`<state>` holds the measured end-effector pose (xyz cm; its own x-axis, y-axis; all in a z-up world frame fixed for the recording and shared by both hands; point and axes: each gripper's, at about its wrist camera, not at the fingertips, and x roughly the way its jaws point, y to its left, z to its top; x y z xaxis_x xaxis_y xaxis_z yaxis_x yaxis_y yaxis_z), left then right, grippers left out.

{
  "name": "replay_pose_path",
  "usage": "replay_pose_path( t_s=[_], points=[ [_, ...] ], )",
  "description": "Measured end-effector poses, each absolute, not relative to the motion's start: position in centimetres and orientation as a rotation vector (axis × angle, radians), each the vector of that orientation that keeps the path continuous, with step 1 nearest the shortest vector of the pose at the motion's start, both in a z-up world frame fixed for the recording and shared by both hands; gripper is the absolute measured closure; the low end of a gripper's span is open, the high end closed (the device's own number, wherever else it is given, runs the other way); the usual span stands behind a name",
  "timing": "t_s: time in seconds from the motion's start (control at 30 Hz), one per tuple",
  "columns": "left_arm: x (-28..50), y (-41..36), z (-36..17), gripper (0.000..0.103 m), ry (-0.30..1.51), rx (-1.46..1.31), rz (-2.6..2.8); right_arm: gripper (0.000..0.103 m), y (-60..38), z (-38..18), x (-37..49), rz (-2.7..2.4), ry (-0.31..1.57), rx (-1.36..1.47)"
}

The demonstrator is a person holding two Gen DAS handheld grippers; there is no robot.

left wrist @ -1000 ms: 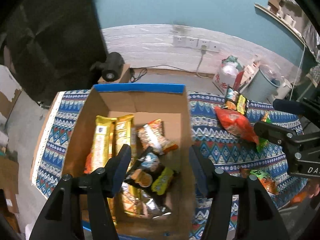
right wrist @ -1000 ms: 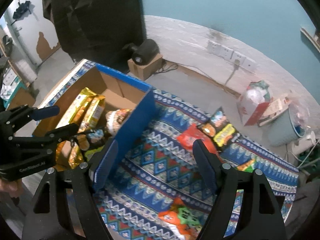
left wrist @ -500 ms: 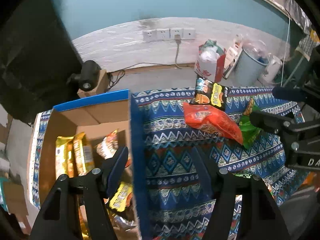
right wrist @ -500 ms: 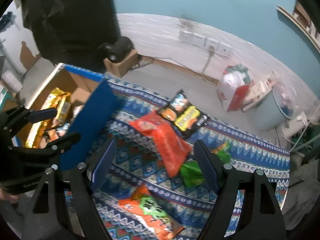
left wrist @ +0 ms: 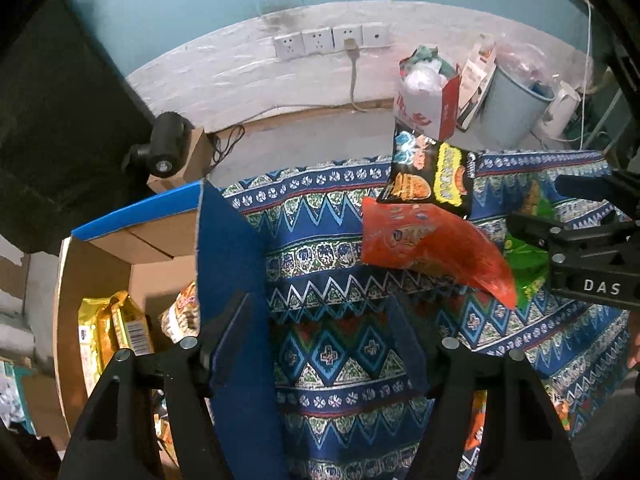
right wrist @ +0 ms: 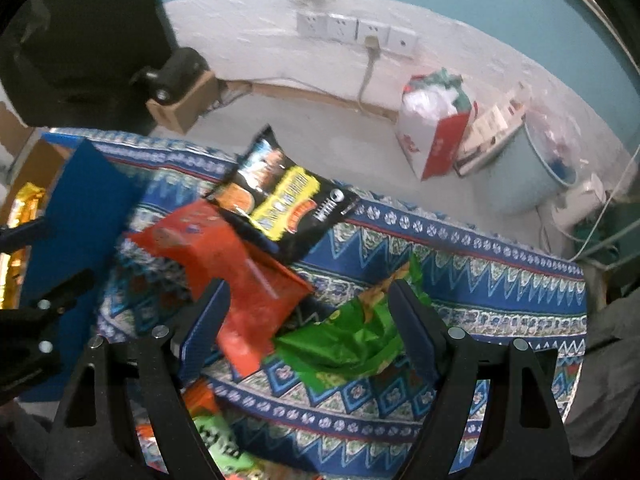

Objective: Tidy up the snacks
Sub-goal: 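Grasp red-orange chip bag with left tool while right tool grasps green snack bag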

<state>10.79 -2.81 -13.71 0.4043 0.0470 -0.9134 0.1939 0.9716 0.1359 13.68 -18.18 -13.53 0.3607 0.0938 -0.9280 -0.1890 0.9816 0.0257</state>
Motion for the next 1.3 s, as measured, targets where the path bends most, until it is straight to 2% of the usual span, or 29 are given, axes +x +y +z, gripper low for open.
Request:
replay_pose_path(
  t_s=[0.53, 0.97, 1.1, 1.3],
  points=[
    [12.5, -2.9, -15.7, 0.033, 1.212, 0.234, -0.097, 0.023, -16.1, -18.1, 14.5, 0.204, 1.280, -0.248],
    [12.5, -2.3, -14.1, 0.028, 1.196, 0.147, -0.096, 0.023, -13.9, -17.6, 12.2, 0.403, 1.360, -0.040],
    [12.7, -2.9, -13.9, 0.025, 1.192, 0.098, -0.110, 0.023, -16.4, -16.1, 11.6, 0.281, 1.323, -0.051],
    [13.2, -4.9, -14.1, 0.021, 1.195, 0.072, -0.128, 0.022, -22.5, -15.2, 11.2, 0.099, 1.294, 0.143]
  ],
)
